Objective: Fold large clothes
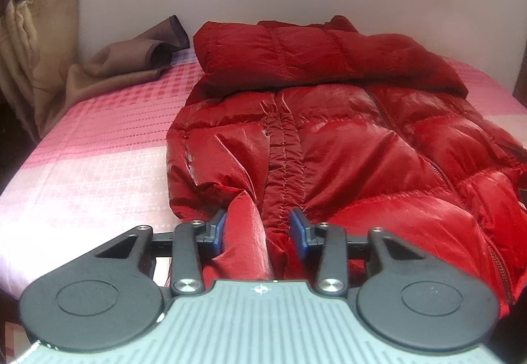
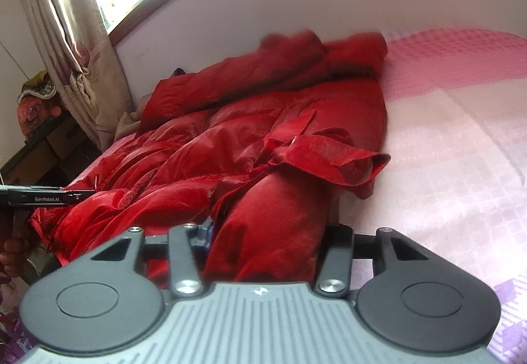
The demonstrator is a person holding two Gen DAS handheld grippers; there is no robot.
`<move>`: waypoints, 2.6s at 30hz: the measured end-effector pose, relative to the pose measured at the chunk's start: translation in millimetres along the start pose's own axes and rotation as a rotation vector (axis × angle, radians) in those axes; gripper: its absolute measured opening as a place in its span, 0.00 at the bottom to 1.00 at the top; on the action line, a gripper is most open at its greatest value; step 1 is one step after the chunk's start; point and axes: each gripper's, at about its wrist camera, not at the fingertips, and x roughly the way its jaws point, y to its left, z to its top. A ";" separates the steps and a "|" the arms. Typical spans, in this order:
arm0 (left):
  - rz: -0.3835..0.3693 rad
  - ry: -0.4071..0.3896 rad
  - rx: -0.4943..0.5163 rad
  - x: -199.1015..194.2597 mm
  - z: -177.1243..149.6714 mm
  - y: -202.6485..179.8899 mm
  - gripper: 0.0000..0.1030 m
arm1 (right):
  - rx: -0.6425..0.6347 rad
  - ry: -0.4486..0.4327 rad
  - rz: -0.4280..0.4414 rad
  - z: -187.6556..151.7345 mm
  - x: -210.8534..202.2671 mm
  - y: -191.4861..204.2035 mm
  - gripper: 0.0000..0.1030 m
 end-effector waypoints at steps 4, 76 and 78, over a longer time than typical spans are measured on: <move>-0.011 0.000 -0.003 0.1 -0.5 3.7 0.48 | 0.072 0.001 0.031 0.2 -0.3 -11.1 0.69; -0.214 -0.049 -0.247 -30.8 -28.9 59.8 0.14 | 0.164 0.024 0.161 0.5 -2.8 -20.8 0.30; -0.211 -0.054 -0.262 -36.2 -31.9 61.9 0.14 | 0.193 0.016 0.174 -1.0 -8.8 -24.2 0.28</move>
